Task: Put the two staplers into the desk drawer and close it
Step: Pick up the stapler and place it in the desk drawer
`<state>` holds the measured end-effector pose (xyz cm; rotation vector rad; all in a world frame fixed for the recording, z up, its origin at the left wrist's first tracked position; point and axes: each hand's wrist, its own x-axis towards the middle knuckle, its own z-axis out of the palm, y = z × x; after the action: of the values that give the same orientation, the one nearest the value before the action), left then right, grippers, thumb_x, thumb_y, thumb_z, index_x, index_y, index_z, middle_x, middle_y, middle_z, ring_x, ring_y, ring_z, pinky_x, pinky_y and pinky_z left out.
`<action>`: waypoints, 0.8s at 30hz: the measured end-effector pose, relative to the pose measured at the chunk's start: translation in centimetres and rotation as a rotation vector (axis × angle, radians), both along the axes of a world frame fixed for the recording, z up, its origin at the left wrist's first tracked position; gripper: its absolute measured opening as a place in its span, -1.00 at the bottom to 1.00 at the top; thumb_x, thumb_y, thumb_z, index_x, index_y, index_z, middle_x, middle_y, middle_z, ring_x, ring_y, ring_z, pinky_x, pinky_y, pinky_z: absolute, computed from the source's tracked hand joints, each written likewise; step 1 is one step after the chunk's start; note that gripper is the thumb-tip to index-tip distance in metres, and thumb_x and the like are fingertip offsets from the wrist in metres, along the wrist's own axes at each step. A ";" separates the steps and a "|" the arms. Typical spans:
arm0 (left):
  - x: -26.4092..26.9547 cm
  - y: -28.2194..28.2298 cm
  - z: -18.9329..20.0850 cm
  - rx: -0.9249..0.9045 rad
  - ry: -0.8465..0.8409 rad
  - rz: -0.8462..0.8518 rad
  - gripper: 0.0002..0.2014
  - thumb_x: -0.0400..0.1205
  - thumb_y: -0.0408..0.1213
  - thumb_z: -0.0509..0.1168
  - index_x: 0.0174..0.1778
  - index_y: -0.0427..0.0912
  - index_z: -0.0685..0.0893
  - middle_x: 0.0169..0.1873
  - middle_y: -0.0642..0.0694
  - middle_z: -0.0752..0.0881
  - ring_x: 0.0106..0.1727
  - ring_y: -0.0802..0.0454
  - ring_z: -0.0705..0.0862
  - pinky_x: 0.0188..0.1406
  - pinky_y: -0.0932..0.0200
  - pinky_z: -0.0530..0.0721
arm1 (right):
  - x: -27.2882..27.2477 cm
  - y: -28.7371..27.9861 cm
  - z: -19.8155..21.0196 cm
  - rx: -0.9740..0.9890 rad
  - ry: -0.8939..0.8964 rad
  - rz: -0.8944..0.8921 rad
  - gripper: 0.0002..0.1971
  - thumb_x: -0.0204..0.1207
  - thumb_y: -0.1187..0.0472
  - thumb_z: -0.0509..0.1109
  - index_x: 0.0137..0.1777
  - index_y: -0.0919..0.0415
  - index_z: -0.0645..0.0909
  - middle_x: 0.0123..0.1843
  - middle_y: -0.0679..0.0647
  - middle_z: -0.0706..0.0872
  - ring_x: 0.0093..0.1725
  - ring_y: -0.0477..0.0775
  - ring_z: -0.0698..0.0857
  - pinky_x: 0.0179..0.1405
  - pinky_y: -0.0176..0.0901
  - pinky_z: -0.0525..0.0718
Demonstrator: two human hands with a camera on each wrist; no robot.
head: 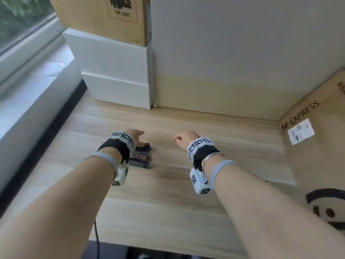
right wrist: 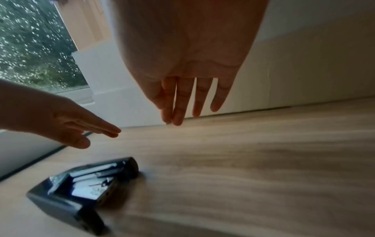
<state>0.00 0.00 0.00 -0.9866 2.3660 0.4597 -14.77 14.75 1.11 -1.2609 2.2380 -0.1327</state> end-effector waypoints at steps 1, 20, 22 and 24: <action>0.3 -0.1 -0.7 0.012 -0.029 0.003 -0.33 0.65 -0.13 0.23 0.66 -0.15 0.14 0.60 -0.19 0.37 0.57 -0.16 0.40 0.53 0.03 0.40 | 0.2 -0.1 -0.6 0.045 -0.007 -0.005 -0.65 0.67 0.23 0.12 0.31 0.05 0.66 0.38 0.09 0.70 0.36 0.19 0.63 0.38 -0.09 0.57; 0.8 -1.0 -4.5 0.081 -0.063 -0.016 -0.55 0.62 -0.13 0.28 0.38 -0.25 0.46 0.26 -0.31 0.60 0.26 -0.29 0.62 0.22 -0.07 0.57 | 1.5 -1.1 -6.1 0.168 -0.072 -0.013 -0.63 0.65 0.24 0.11 0.33 0.02 0.64 0.39 0.06 0.68 0.33 0.17 0.65 0.31 -0.11 0.59; 1.2 -0.8 -4.1 0.076 -0.054 -0.015 -0.59 0.63 -0.14 0.26 0.35 -0.23 0.44 0.15 -0.30 0.67 0.16 -0.27 0.65 0.14 -0.07 0.59 | 1.6 -1.1 -5.9 0.165 -0.072 -0.009 -0.63 0.65 0.25 0.11 0.33 0.02 0.64 0.38 0.07 0.68 0.33 0.18 0.65 0.30 -0.12 0.59; 1.7 -0.7 -3.8 0.066 -0.056 0.009 -0.60 0.62 -0.11 0.25 0.32 -0.17 0.40 -0.07 -0.23 0.62 -0.02 -0.24 0.63 0.07 -0.09 0.62 | 1.6 -0.9 -5.8 0.162 -0.067 0.000 -0.63 0.65 0.25 0.11 0.33 0.03 0.64 0.39 0.07 0.68 0.34 0.18 0.64 0.31 -0.13 0.58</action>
<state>1.65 -0.68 -3.76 -0.9677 2.2827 0.5039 -13.15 13.83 -4.67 -1.1530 2.1452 0.0060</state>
